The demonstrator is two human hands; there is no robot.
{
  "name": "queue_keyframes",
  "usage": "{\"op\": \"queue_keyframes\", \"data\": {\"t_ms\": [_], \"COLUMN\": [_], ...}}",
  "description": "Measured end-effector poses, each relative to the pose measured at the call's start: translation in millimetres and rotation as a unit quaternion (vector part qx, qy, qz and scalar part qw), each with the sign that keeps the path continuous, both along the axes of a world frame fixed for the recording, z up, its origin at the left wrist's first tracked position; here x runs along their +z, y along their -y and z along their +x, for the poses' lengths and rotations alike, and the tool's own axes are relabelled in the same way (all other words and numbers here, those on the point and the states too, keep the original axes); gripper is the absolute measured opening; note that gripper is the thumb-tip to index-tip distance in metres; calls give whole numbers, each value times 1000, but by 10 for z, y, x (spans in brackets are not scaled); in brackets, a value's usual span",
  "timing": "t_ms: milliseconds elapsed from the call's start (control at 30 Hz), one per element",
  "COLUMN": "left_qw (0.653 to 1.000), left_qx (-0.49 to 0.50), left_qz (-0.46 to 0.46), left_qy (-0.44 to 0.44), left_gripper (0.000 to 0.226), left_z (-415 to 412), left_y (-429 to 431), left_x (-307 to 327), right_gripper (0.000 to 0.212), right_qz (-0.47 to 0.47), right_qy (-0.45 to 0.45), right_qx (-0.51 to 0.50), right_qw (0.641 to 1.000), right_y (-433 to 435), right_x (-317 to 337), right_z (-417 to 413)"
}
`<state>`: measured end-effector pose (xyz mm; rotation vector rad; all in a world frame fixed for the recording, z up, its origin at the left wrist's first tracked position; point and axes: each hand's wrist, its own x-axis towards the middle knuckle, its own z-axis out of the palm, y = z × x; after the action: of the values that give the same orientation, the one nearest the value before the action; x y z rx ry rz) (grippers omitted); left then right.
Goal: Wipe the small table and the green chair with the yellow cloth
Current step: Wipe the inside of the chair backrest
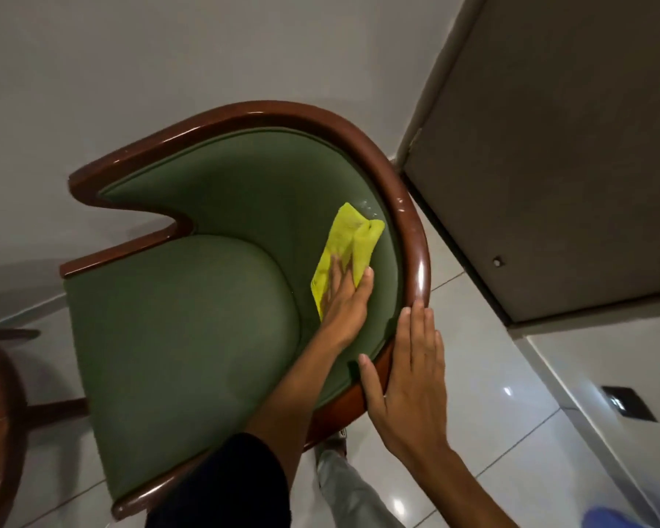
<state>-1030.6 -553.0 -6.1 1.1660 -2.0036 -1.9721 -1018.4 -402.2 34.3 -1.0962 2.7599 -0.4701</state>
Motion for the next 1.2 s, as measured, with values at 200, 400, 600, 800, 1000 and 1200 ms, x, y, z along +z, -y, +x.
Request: {"op": "queue_keyframes", "data": {"t_ms": [200,400,600,800,1000,1200], "left_qw": [998,989,988,981,999,986], "left_qx": [-60,138,7,-130,-37,-6], "left_qz": [-15,44,-151,-142,31,-168], "left_qy": [19,-14,26,-6,-23,-12], "left_gripper": [94,66,63,65,100,67], "left_z": [214,-479,-663,167,-89,-1097], "left_y": [-157,353,432,-306,-37,772], "left_x": [-123,129,269,186,401,619], "right_gripper": [75,74,69,66,60,57], "right_qz": [-88,-85,-111,-162,-184,-177], "right_qy": [34,38,50,50,69,54], "right_qx": [-42,-46,-44,-30,-24,-40], "right_qw": [995,995,992,985,980,982], "right_y": [-16,-16,-4,2,1,24], "right_x": [-173,-242,-271,-267,-325,-318], "right_z": [5,54,29,8,7,25]}}
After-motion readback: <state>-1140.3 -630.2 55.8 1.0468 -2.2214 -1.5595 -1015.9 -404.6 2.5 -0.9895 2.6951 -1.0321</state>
